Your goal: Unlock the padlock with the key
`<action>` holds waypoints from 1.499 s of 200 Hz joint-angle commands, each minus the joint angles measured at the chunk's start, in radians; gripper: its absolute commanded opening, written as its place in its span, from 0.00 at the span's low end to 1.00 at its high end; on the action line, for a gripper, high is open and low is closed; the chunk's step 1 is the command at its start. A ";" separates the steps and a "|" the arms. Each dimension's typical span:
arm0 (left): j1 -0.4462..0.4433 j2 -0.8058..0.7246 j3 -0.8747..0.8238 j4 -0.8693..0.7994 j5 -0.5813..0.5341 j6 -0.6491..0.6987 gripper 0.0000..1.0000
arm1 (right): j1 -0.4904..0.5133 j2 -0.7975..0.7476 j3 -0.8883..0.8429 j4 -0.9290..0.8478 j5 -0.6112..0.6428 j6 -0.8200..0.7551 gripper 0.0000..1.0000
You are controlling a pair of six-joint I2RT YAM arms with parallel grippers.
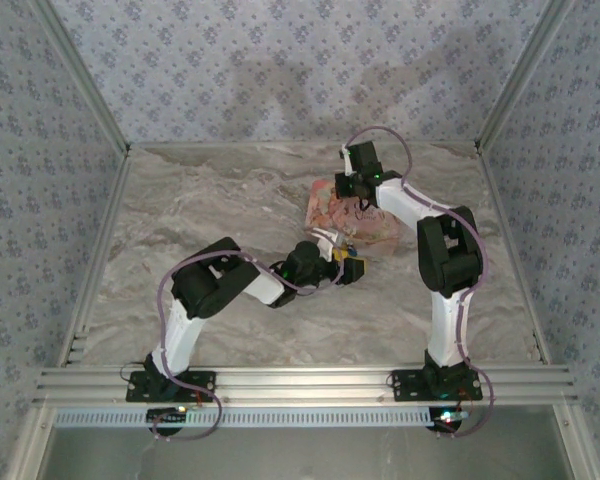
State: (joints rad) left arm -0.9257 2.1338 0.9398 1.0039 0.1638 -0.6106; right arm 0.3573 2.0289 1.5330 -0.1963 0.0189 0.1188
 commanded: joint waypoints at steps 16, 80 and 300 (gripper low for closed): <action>0.013 0.011 0.045 0.028 0.078 0.029 0.73 | 0.012 0.000 -0.046 -0.087 -0.024 0.007 0.00; 0.030 0.038 -0.013 0.243 0.129 -0.062 0.73 | 0.010 -0.007 -0.050 -0.082 -0.025 0.007 0.00; -0.017 -0.005 0.098 -0.242 -0.138 0.022 0.79 | 0.001 -0.075 -0.043 -0.094 0.050 0.008 0.00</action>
State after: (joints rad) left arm -0.9447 2.1429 1.0866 0.7429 0.0105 -0.5900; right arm 0.3607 1.9961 1.4883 -0.1810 0.0132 0.1223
